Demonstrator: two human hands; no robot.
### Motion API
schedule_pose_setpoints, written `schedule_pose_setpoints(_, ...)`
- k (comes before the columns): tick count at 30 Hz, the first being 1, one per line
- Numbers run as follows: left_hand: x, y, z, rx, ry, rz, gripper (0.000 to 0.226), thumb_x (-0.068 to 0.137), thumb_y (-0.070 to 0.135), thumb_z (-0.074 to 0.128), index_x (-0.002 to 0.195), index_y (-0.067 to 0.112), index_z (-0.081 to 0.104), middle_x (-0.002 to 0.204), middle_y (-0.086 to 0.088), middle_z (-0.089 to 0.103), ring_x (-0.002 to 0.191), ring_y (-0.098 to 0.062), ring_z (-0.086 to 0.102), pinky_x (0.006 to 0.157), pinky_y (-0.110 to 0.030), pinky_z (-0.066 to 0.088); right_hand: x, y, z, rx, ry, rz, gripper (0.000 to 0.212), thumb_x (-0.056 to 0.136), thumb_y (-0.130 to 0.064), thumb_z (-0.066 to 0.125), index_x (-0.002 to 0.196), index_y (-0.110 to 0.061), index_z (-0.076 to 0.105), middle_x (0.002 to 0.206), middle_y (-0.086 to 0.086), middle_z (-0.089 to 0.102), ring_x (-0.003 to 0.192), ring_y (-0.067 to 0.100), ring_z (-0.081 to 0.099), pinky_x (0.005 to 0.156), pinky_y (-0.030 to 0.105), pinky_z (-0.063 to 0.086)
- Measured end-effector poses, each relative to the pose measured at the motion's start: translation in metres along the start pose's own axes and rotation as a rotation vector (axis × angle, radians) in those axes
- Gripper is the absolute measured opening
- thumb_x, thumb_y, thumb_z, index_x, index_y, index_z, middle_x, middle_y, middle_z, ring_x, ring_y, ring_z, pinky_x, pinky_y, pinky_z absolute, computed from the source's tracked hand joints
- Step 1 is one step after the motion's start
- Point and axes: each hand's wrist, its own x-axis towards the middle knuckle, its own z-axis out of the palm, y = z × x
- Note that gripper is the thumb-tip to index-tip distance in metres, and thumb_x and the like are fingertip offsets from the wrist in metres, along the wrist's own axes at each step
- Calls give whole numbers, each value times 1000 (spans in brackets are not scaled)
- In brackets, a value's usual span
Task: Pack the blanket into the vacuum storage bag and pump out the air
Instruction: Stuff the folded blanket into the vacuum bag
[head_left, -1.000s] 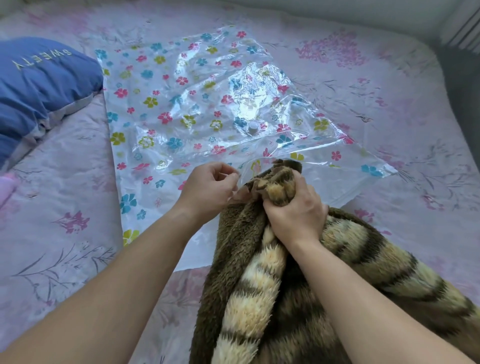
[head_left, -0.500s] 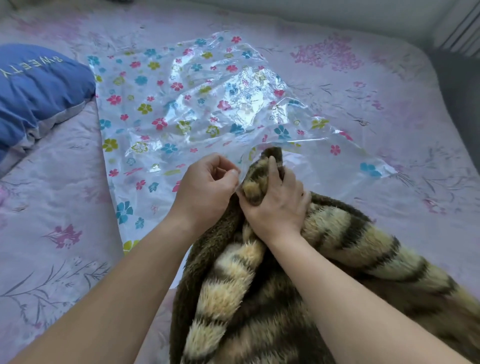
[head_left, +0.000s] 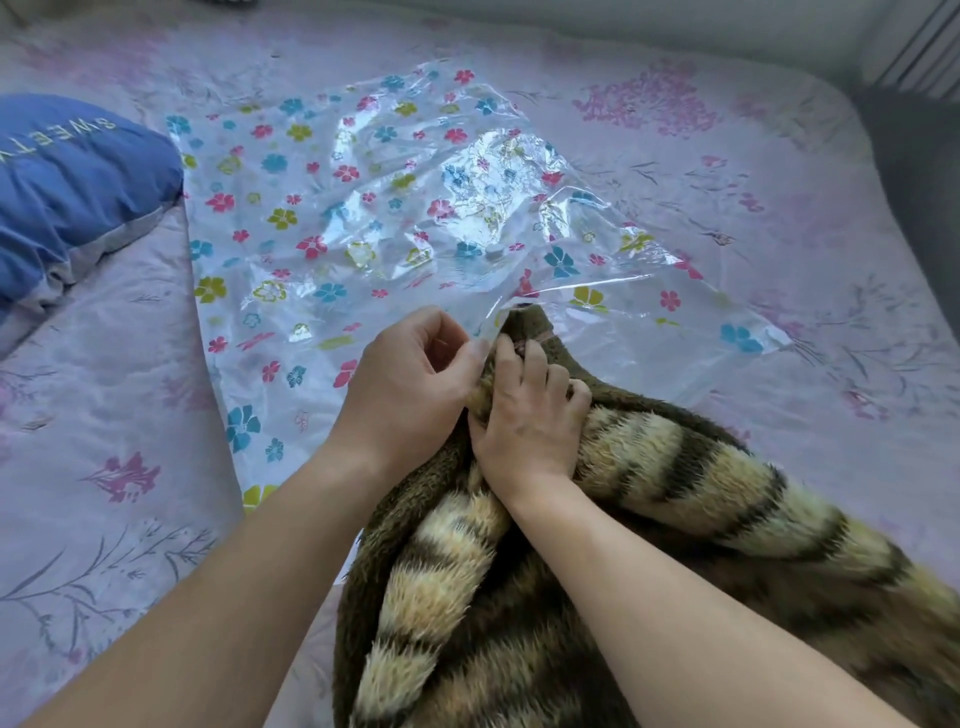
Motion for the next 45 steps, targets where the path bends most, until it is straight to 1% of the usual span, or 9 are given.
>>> schedule_pose_setpoints(5, 1, -2, -8, 99, -44, 77, 25, 97, 26, 71, 75, 23, 59, 50, 17, 50, 47, -4, 43, 53, -18, 31, 25, 4, -12, 160, 186, -62, 50, 80, -32, 71, 127, -23, 57, 120, 6, 59, 103, 34, 56, 83, 46, 34)
schedule_pose_setpoints(10, 8, -5, -14, 82, 25, 157, 28, 97, 21, 71, 73, 22, 56, 52, 15, 49, 48, -5, 43, 50, -13, 28, 57, -16, -7, 184, 310, -82, 42, 78, -35, 38, 114, -20, 51, 119, 10, 59, 103, 32, 51, 85, 45, 32)
schedule_pose_setpoints(14, 11, -11, -16, 79, 11, 140, 25, 95, 22, 74, 73, 19, 61, 51, 15, 51, 48, -6, 45, 51, -14, 31, 55, -20, 9, 196, 154, -20, 55, 79, -41, 30, 113, -3, 51, 111, 24, 57, 110, 44, 55, 106, 59, 37)
schedule_pose_setpoints(18, 7, -14, -11, 114, 10, 131, 23, 94, 23, 74, 74, 18, 63, 54, 13, 54, 51, -5, 49, 55, -19, 35, 39, -7, 18, 113, -102, -80, 97, 78, -66, 20, 150, -1, 21, 156, 25, 30, 150, 42, 15, 123, 56, -6)
schedule_pose_setpoints(21, 1, -13, -10, 206, -23, 149, 21, 93, 24, 75, 76, 20, 63, 60, 9, 55, 56, -7, 49, 59, -28, 40, 27, 6, 12, 67, -184, -103, 107, 82, -75, 10, 158, 0, 2, 166, 24, 6, 155, 36, -9, 121, 52, -16)
schedule_pose_setpoints(25, -10, -10, -6, 353, -61, 210, 23, 95, 25, 73, 77, 21, 58, 70, 9, 53, 65, -10, 48, 65, -35, 44, -8, 30, -6, 35, -189, -179, 92, 94, -66, 13, 159, -3, -2, 168, 19, -7, 154, 31, -16, 124, 50, -10)
schedule_pose_setpoints(31, -20, 5, -9, 464, -17, 327, 22, 96, 20, 72, 79, 16, 57, 73, 9, 44, 73, -18, 44, 65, -42, 47, -73, 72, -21, 229, -161, -522, 61, 102, -52, 35, 156, -25, 33, 169, 4, 16, 156, 28, 0, 125, 50, 8)
schedule_pose_setpoints(40, -22, 14, -15, 557, -106, 318, 25, 98, 28, 68, 78, 22, 53, 74, 11, 47, 75, -18, 43, 62, -34, 36, 36, 111, -15, 21, -505, 23, 79, 93, -74, 4, 160, -34, 12, 170, 6, -4, 154, 34, -11, 121, 58, -12)
schedule_pose_setpoints(45, -24, 13, -2, 517, -82, 247, 22, 98, 29, 67, 81, 23, 53, 80, 7, 52, 82, -25, 54, 73, -42, 50, -22, 72, -31, 623, -530, -139, 81, 89, -80, 11, 158, -38, 18, 169, -6, 8, 156, 17, -3, 126, 49, 1)
